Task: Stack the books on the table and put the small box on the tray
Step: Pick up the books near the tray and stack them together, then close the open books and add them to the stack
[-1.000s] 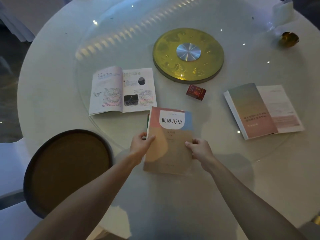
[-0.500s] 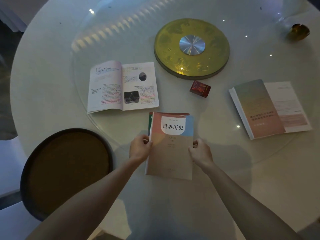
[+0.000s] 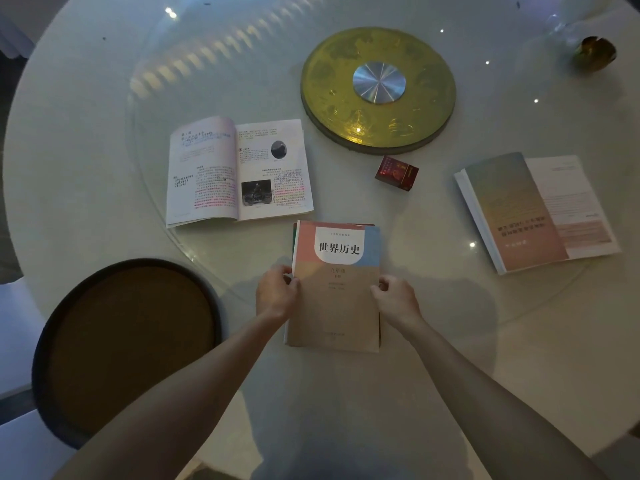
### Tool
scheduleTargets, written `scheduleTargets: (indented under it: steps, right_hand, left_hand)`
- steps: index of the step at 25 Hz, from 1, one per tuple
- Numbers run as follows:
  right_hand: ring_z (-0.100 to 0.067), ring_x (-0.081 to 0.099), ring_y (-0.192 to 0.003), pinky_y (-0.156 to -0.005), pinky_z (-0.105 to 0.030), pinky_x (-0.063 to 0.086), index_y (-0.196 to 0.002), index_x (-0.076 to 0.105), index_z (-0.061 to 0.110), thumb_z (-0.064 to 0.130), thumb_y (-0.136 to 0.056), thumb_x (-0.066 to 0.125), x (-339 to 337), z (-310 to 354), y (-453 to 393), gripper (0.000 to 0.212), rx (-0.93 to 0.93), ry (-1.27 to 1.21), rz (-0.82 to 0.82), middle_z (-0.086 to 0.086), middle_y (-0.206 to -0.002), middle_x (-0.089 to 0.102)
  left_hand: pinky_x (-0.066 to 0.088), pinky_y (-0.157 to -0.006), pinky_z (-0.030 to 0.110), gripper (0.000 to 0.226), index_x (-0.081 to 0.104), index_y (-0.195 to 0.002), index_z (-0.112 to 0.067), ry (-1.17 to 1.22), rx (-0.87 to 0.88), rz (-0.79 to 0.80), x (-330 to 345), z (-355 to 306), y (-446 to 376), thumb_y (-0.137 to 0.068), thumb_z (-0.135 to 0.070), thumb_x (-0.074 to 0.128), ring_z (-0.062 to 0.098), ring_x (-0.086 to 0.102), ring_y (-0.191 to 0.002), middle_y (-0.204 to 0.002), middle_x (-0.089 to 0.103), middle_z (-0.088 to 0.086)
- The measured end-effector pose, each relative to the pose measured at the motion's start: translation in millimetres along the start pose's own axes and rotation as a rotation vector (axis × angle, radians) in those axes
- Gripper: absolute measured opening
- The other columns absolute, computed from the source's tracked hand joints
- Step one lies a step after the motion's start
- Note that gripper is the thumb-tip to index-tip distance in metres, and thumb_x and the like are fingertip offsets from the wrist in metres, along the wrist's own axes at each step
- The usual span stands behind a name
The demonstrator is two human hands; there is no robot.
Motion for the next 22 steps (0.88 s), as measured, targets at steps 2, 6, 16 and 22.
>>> scheduleTargets:
  steps: [2,6,16,22]
  right_hand:
    - [-0.023,0.052,-0.076,-0.065,-0.033,0.037,-0.09,0.067,-0.002,0.015,-0.094,0.058,1,-1,0,0.02,-0.004,-0.034,0.046,-0.007,-0.079,0.057]
    - [-0.023,0.064,-0.116,-0.099,-0.035,0.051,-0.139,0.063,0.008,0.025,-0.097,0.065,-17,-5,5,0.046,-0.021,-0.12,0.063,-0.006,-0.124,0.069]
    - [-0.024,0.065,-0.106,-0.089,-0.043,0.057,-0.139,0.06,0.003,0.024,-0.096,0.071,-181,-71,3,0.049,0.013,-0.45,-0.195,-0.016,-0.126,0.066]
    - [-0.031,0.068,-0.114,-0.085,-0.042,0.058,-0.136,0.061,0.005,0.027,-0.094,0.072,-285,-146,-34,0.048,0.084,-0.651,-0.301,-0.015,-0.131,0.066]
  left_hand:
    - [0.046,-0.074,0.03,0.03,0.068,-0.119,-0.009,-0.056,0.029,-0.004,-2,-8,5,-0.094,-0.023,0.061,0.025,0.067,-0.095,-0.112,0.073,0.011]
    - [0.054,-0.079,0.031,0.043,0.06,-0.133,-0.015,-0.025,0.24,-0.08,-4,-51,15,-0.094,-0.034,0.062,0.02,0.062,-0.101,-0.116,0.064,0.008]
    - [0.052,-0.083,0.03,0.058,0.062,-0.134,-0.014,0.198,0.273,0.405,118,-193,33,-0.086,-0.046,0.072,0.02,0.067,-0.095,-0.111,0.071,0.007]
    - [0.058,-0.077,0.033,0.064,0.055,-0.138,-0.006,0.453,0.004,0.533,212,-262,52,-0.087,-0.039,0.075,0.022,0.067,-0.095,-0.109,0.065,0.008]
Point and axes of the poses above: each hand's wrist, its own y-axis away from the middle knuckle, its own x-axis out of the palm, z = x × y, the point moved 8 cm from there along -y, towards the middle knuckle
